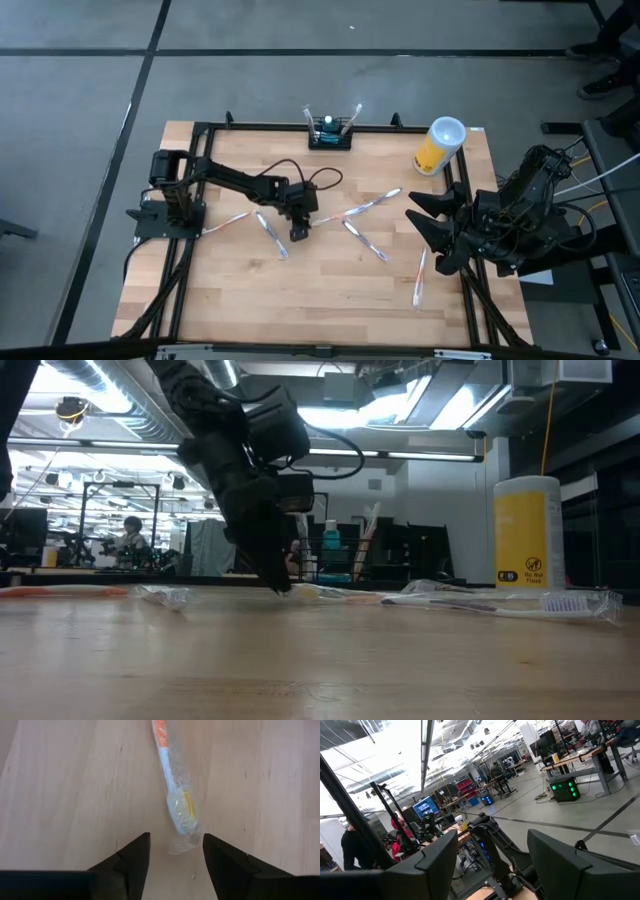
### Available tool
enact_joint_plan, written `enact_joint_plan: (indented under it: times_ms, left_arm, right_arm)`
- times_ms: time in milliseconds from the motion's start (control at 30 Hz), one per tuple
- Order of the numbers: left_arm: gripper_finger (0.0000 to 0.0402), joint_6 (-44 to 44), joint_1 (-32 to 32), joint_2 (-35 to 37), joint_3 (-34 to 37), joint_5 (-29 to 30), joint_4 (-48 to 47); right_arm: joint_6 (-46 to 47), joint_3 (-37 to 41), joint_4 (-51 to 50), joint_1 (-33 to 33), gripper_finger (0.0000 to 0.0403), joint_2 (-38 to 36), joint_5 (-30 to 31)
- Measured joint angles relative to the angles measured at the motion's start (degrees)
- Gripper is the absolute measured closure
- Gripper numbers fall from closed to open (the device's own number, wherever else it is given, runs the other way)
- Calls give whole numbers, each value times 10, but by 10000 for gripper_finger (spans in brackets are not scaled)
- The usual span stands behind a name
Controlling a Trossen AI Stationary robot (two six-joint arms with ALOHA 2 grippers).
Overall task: Pick & Place toothbrushing station
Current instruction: Put the orange toothbrush into the black wire organizer bin
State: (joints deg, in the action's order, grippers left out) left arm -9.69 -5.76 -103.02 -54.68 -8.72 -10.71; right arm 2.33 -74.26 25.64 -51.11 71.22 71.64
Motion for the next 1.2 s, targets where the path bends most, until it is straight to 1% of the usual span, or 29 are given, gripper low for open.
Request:
enact_joint_plan:
  times_ms: [133,200,267,400,467,500,567,667,733,800,833,900,933,1000,1100,1200]
  left_arm:
    - [242,2,2,0,0,-12,-4]
    - [261,2,6,0,0,-14,1]
    - [290,1,9,0,0,-16,9]
    - [381,-16,7,0,0,-33,16]
    - [394,-29,3,0,0,-45,19]
    - [397,-34,0,1,0,-59,18]
    - [399,-54,-5,8,0,-106,20]
    - [399,-99,-12,40,0,-208,44]
    - [399,-146,-12,72,0,-262,83]
    - [399,-206,-11,111,0,-290,125]
    - [399,-240,-12,130,0,-295,155]
    - [399,-311,-17,165,0,-287,218]
    - [399,-344,-21,177,0,-267,252]
    - [399,-403,-33,198,-1,-209,309]
    - [399,-465,-61,205,-1,-126,376]
    - [400,-515,-89,196,-1,-67,423]
  right_arm:
    - [0,0,1,0,160,0,0]
    - [-2,0,1,0,160,0,1]
    - [-2,0,0,0,160,0,2]
    - [-7,0,1,0,160,0,10]
    - [-7,0,0,0,160,0,10]
    - [-7,0,0,0,160,0,10]
    - [-7,0,1,0,160,0,10]
    - [-7,0,1,0,160,0,10]
    - [-10,0,1,0,160,0,10]
    - [-16,0,5,0,160,0,10]
    - [-19,0,6,0,160,0,10]
    - [-26,0,7,0,160,0,10]
    - [-29,0,8,0,160,0,10]
    - [-36,0,9,0,160,0,10]
    - [-48,0,14,0,160,0,9]
    - [-54,0,18,0,160,0,8]
